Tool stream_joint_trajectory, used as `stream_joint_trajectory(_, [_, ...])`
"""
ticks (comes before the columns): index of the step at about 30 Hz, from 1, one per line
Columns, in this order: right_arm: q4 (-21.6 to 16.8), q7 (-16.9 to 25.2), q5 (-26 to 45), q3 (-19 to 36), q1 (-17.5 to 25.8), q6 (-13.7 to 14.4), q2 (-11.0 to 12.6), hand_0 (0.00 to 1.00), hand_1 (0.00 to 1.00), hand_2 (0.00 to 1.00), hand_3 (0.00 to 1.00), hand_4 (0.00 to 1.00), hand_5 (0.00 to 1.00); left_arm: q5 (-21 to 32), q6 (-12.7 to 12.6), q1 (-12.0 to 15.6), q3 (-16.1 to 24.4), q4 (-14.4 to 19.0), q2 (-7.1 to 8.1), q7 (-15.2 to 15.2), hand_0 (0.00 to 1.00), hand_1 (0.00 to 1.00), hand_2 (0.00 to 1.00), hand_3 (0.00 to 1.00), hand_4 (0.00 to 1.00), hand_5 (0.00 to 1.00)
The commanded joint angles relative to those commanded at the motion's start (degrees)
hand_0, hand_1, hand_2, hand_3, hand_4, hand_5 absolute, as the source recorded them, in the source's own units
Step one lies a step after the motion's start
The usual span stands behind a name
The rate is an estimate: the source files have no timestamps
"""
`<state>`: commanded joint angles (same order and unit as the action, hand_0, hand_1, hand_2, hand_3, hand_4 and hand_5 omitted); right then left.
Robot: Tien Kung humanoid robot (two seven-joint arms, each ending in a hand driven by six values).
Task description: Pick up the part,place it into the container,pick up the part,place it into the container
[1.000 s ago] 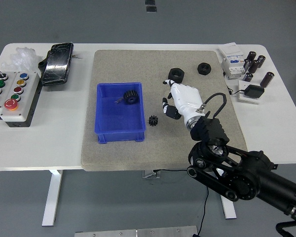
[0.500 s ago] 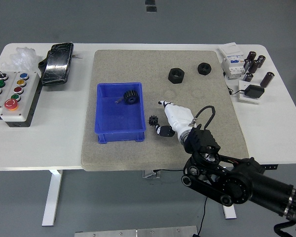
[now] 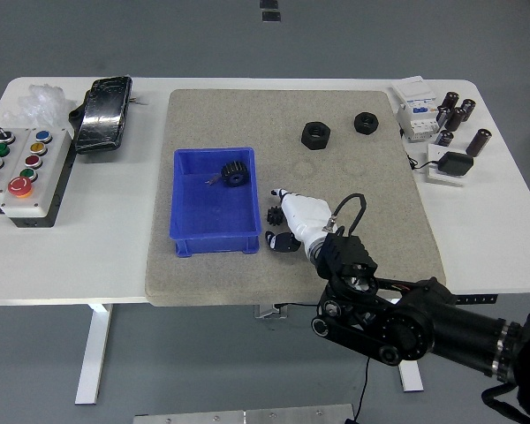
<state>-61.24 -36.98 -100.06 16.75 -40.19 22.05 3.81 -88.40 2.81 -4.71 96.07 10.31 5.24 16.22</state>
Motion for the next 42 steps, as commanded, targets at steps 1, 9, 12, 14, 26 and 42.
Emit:
stream_joint_trajectory(1, [0.2, 0.0, 0.2, -0.2, 0.0, 0.2, -0.1, 0.338, 0.541, 0.574, 0.704, 0.653, 0.220, 0.0, 0.0, 0.0, 0.0, 0.0, 0.00, 0.0, 0.668, 0.582, 0.555, 0.654, 0.636, 0.524])
stream_joint_trajectory(9, [0.7, 0.0, -0.5, -0.6, 0.3, 2.8, -0.2, 0.272, 0.410, 0.353, 0.349, 0.247, 0.039, -0.2, 0.1, 0.0, 0.1, 0.0, -0.06, -0.2, 0.667, 0.582, 0.555, 0.655, 0.629, 0.487])
stream_joint_trajectory(12, [1.0, 0.0, -0.6, -0.4, 0.5, 3.9, -0.2, 0.272, 0.410, 0.353, 0.349, 0.247, 0.039, -0.2, 0.1, 0.0, 0.1, 0.0, -0.09, -0.2, 0.667, 0.582, 0.555, 0.655, 0.629, 0.487])
stream_joint_trajectory(14, [1.4, 0.0, -0.9, 0.1, 0.6, 4.6, -0.1, 0.266, 0.403, 0.335, 0.334, 0.187, 0.016, -0.1, 0.1, 0.0, 0.1, 0.0, -0.10, -0.2, 0.667, 0.581, 0.554, 0.654, 0.626, 0.484])
stream_joint_trajectory(26, [2.9, 0.0, -4.3, 7.2, 0.5, 6.0, 1.3, 0.262, 0.398, 0.319, 0.319, 0.162, 0.035, -0.2, 0.0, 0.1, 0.3, 0.0, -0.18, -0.2, 0.667, 0.581, 0.554, 0.655, 0.626, 0.488])
stream_joint_trajectory(42, [-7.6, 0.0, -10.5, 3.9, -1.9, 6.9, 0.6, 0.287, 0.422, 0.367, 0.334, 0.214, 0.002, -0.1, 0.0, 0.1, 0.4, 0.0, -0.22, 0.0, 0.667, 0.581, 0.552, 0.659, 0.651, 0.469])
